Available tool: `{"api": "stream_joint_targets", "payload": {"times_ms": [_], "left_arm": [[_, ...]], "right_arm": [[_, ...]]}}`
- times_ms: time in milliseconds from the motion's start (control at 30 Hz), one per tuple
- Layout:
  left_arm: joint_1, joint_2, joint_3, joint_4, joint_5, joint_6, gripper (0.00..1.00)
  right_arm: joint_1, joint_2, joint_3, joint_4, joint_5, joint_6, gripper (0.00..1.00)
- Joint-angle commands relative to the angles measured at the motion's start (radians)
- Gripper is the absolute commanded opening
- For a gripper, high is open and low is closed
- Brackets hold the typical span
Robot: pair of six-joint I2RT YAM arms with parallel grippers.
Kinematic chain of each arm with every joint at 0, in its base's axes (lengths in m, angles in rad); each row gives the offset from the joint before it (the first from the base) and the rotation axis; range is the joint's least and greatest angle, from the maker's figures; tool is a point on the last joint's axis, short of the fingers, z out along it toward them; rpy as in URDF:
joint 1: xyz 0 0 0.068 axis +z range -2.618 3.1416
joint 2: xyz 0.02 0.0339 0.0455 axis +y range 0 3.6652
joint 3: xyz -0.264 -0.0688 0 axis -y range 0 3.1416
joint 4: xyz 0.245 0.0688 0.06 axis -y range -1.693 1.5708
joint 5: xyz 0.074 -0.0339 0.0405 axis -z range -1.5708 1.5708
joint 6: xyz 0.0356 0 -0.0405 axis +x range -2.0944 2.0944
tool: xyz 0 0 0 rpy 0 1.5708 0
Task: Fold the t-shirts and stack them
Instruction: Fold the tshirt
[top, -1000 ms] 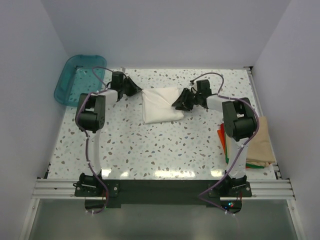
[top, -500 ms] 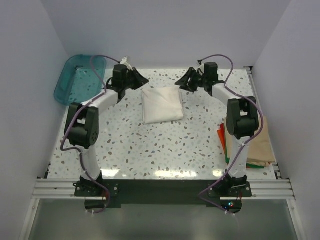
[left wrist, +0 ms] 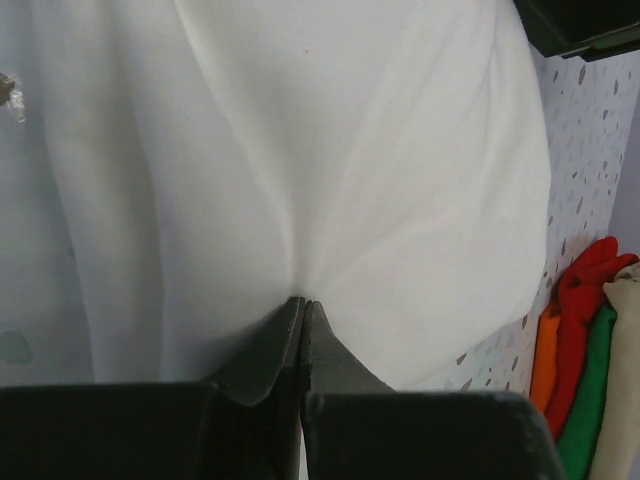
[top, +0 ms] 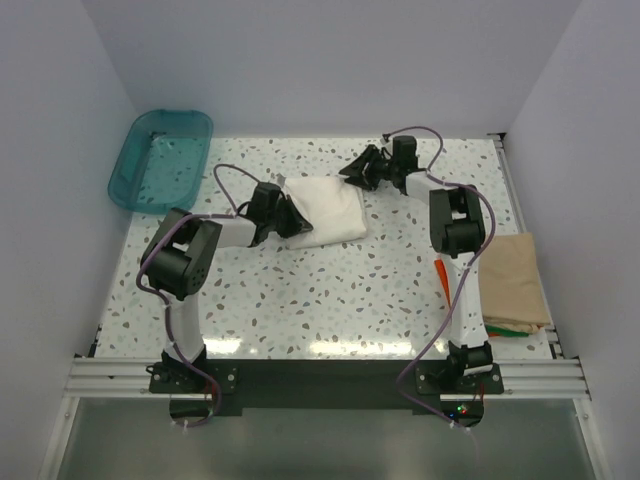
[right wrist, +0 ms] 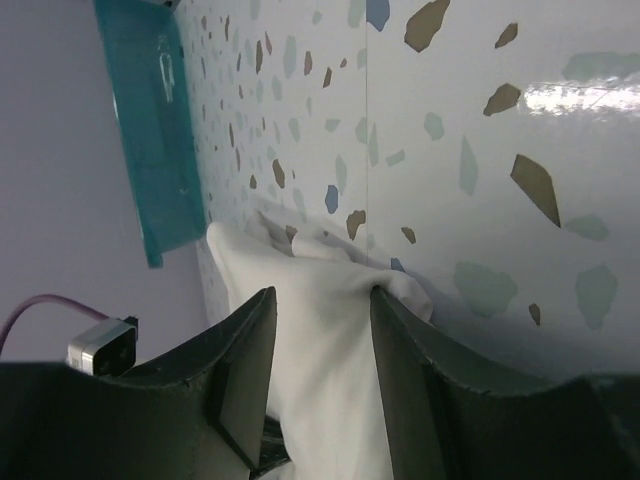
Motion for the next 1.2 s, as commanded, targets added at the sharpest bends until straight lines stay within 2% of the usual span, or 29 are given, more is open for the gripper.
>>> {"api": "stream_joint_targets", "payload": {"times_ms": [0,233,333,400,467,600,800,900,1167], "left_arm": [[0.000,-0.009,-0.026,0.049,-0.025,-0.007,0.01],[0.000,-0.037,-0.018,0.023,-0.025,0.028,0.03],[0.000,-0.051,0.025,0.009,0.001,0.057,0.07],[0.000,-0.061,0.040,0.002,0.009,0.070,0.10],[0.000,-0.077,0.065,-0.006,0.017,0.080,0.14],[-0.008,-0.084,0.118,-0.049,0.038,0.096,0.20],[-0.101,-0.037,0.224,-0.060,0.064,0.087,0.23],[-0.175,0.012,0.273,-0.067,0.063,0.073,0.23],[-0.258,0.127,0.287,-0.090,0.009,0.028,0.20]], "right_arm": [[-0.002,0.034,0.066,0.043,-0.028,0.061,0.47],[-0.010,-0.011,0.006,0.112,-0.043,0.101,0.49],[-0.022,-0.097,-0.035,0.049,-0.020,0.038,0.53],[-0.039,-0.191,-0.074,-0.075,0.026,-0.049,0.57],[-0.046,-0.282,-0.176,-0.109,0.079,-0.091,0.61],[-0.056,-0.350,-0.272,-0.201,0.126,-0.205,0.64],[-0.053,-0.374,-0.336,-0.253,0.155,-0.261,0.66],[-0.048,-0.370,-0.341,-0.278,0.164,-0.290,0.70],[-0.025,-0.355,-0.355,-0.296,0.176,-0.324,0.75]]}}
